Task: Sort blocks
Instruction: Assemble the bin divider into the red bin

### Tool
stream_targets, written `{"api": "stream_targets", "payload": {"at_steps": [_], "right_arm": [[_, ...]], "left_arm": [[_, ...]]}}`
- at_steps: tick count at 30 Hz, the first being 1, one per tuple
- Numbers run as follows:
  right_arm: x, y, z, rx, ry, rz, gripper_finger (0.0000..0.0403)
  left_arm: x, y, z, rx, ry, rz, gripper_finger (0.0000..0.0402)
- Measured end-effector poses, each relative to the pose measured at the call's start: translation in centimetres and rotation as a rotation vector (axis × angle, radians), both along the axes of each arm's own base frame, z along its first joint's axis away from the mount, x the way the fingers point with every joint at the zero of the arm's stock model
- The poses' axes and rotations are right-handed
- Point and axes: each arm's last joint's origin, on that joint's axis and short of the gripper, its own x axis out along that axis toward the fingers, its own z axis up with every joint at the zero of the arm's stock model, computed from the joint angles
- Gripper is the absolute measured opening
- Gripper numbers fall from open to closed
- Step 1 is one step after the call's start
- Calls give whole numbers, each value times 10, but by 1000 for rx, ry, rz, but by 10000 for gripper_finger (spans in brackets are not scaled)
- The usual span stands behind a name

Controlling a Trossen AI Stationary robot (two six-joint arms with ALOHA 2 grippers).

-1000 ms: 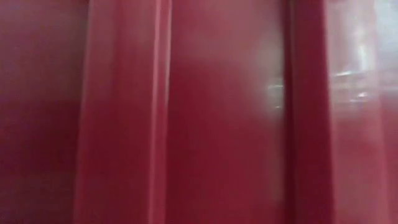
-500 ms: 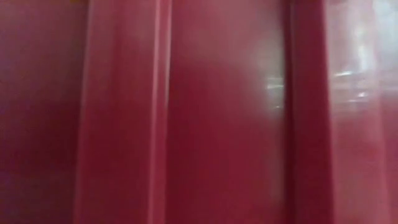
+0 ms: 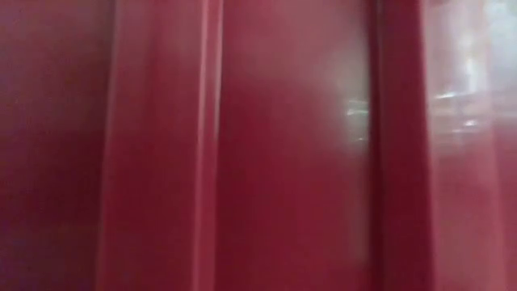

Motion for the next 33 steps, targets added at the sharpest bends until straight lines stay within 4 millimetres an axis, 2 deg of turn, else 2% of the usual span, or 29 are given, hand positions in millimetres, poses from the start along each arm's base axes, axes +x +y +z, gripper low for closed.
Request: {"api": "stream_targets", "payload": {"at_steps": [4,7,11,15,19,26,30,33], "right_arm": [[2,-2,0,20,12,-23,0],[5,-3,1,51,4,-61,0],[7,-4,1,69,4,-77,0],[11,-7,1,48,4,-87,0],[18,-15,0,10,19,-98,0],[33,-28,-3,-38,32,-112,0],[38,-28,-2,-18,6,-116,0],[36,-18,12,47,-74,-8,0]], "left_arm": [[6,-5,-25,18,1,182,0],[11,0,-35,78,-31,296,0],[17,13,-44,177,-47,417,0],[20,31,-49,313,0,453,0],[24,52,-37,408,35,467,0],[6,88,-8,566,119,424,0],[-1,103,6,595,151,413,0],[-4,107,14,568,144,400,0]]}}
